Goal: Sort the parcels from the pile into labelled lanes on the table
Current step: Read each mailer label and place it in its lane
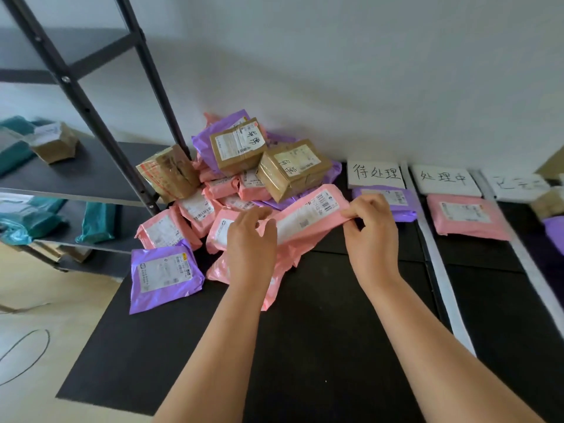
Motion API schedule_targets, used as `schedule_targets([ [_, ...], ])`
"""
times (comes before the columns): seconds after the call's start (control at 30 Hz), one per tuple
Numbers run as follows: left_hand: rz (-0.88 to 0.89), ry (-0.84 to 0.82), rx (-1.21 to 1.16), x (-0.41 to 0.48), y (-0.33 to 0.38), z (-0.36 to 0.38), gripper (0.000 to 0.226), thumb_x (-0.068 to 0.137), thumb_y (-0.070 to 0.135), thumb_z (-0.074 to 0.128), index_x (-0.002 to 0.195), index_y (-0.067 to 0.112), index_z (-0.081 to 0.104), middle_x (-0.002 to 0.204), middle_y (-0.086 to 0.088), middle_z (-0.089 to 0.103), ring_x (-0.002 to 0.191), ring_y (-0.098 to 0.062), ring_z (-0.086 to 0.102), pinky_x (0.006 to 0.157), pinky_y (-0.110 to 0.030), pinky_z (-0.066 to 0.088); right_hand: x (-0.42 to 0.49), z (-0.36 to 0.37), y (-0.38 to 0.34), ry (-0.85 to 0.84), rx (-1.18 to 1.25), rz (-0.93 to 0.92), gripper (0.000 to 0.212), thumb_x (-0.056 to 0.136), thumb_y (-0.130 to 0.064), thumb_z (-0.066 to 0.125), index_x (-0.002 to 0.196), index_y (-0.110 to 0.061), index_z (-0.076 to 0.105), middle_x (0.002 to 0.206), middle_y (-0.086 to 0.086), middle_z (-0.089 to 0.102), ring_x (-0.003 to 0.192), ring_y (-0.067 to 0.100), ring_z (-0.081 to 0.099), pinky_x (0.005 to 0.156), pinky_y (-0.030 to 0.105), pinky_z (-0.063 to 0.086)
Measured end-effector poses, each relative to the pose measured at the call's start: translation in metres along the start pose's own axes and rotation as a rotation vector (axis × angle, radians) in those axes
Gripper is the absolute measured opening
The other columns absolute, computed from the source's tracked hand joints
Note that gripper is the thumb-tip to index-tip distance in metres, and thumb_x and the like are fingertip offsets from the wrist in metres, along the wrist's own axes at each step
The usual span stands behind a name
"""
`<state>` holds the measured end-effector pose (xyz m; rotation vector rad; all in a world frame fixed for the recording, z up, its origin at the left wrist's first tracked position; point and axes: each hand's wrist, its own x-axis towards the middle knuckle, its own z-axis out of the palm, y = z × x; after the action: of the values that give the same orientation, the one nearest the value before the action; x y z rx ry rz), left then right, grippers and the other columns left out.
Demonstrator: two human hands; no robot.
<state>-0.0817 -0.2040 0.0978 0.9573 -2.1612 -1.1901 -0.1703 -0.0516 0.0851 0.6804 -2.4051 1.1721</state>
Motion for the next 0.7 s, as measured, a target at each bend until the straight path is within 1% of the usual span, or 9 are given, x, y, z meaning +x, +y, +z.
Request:
schedule_targets([
  [0.13,0.005,-0.1,0.085,-0.02,0.016,0.008,0.031,0.1,0.026,0.053,0.129,0.02,0.063,0.135,0.002,0.059,0.124,-0.017,0.052,0.1,-0.029,0.039,-0.012,-0.04,0.008,0.011,0.051,-0.074,0.018,0.08,0.011,0.068,0.078,-0.006,0.061,0.096,0.004,0.059,0.086,0.003,0.05,0.064,0.006,0.04],
  [0.2,-0.046,-0.186,0.104,-0.026,0.021,0.009,0.037,0.102,0.031,0.048,0.137,0.021,0.057,0.143,0.0,0.054,0.131,-0.022,0.049,0.106,-0.035,0.039,-0.016,-0.054,0.01,0.005,0.074,-0.131,0.02,0.079,0.012,0.069,0.077,-0.005,0.06,0.094,0.004,0.06,0.086,0.002,0.051,0.062,0.011,0.044],
  [0.27,-0.082,-0.279,0.099,-0.032,0.024,0.01,0.04,0.104,0.036,0.043,0.14,0.023,0.054,0.143,0.0,0.054,0.128,-0.024,0.05,0.105,-0.038,0.041,-0.02,-0.065,0.011,0.004,0.104,-0.164,0.02,0.079,0.014,0.068,0.076,-0.003,0.059,0.093,0.005,0.06,0.088,0.006,0.053,0.064,0.017,0.047],
  [0.37,-0.046,-0.328,0.079,-0.041,0.029,0.012,0.035,0.103,0.038,0.045,0.132,0.026,0.061,0.124,0.003,0.064,0.108,-0.018,0.058,0.092,-0.036,0.048,-0.026,-0.078,0.01,0.018,0.13,-0.197,0.019,0.08,0.015,0.067,0.076,-0.002,0.059,0.092,0.004,0.06,0.091,0.011,0.057,0.076,0.02,0.051],
  [0.4,-0.031,-0.31,0.057,-0.044,0.031,0.013,0.032,0.102,0.038,0.049,0.127,0.025,0.064,0.115,0.005,0.066,0.101,-0.016,0.06,0.089,-0.036,0.051,-0.027,-0.081,0.011,0.021,0.125,-0.202,0.019,0.079,0.015,0.067,0.076,-0.002,0.059,0.092,0.004,0.06,0.091,0.014,0.059,0.076,0.022,0.051],
  [0.5,-0.025,-0.248,-0.023,-0.049,0.036,0.012,0.018,0.097,0.035,0.06,0.104,0.024,0.072,0.092,0.01,0.068,0.085,-0.011,0.062,0.078,-0.034,0.055,-0.031,-0.087,0.012,0.034,0.052,-0.168,0.018,0.081,0.012,0.068,0.077,-0.004,0.059,0.095,0.004,0.06,0.092,0.021,0.06,0.067,0.024,0.05],
  [0.57,-0.017,-0.231,-0.062,-0.05,0.041,0.007,0.008,0.095,0.033,0.064,0.09,0.029,0.07,0.086,0.012,0.067,0.081,-0.009,0.061,0.074,-0.03,0.052,-0.032,-0.089,0.012,0.066,0.02,-0.134,0.018,0.081,0.01,0.069,0.081,-0.006,0.062,0.099,0.001,0.058,0.097,0.02,0.059,0.073,0.027,0.052],
  [0.63,-0.003,-0.219,-0.08,-0.048,0.047,0.0,0.008,0.094,0.033,0.064,0.088,0.032,0.068,0.085,0.012,0.068,0.08,-0.009,0.061,0.071,-0.028,0.05,-0.034,-0.092,0.005,0.096,0.002,-0.053,0.02,0.084,0.008,0.067,0.094,-0.01,0.067,0.107,-0.006,0.053,0.105,0.014,0.055,0.081,0.027,0.052],
  [0.7,-0.006,-0.192,-0.105,-0.048,0.054,-0.008,0.011,0.095,0.035,0.063,0.091,0.029,0.07,0.083,0.011,0.067,0.076,-0.01,0.06,0.067,-0.029,0.051,-0.035,-0.096,-0.006,0.115,0.065,0.114,0.036,0.089,0.003,0.063,0.119,-0.018,0.064,0.118,-0.01,0.051,0.111,0.004,0.05,0.088,0.019,0.048],
])
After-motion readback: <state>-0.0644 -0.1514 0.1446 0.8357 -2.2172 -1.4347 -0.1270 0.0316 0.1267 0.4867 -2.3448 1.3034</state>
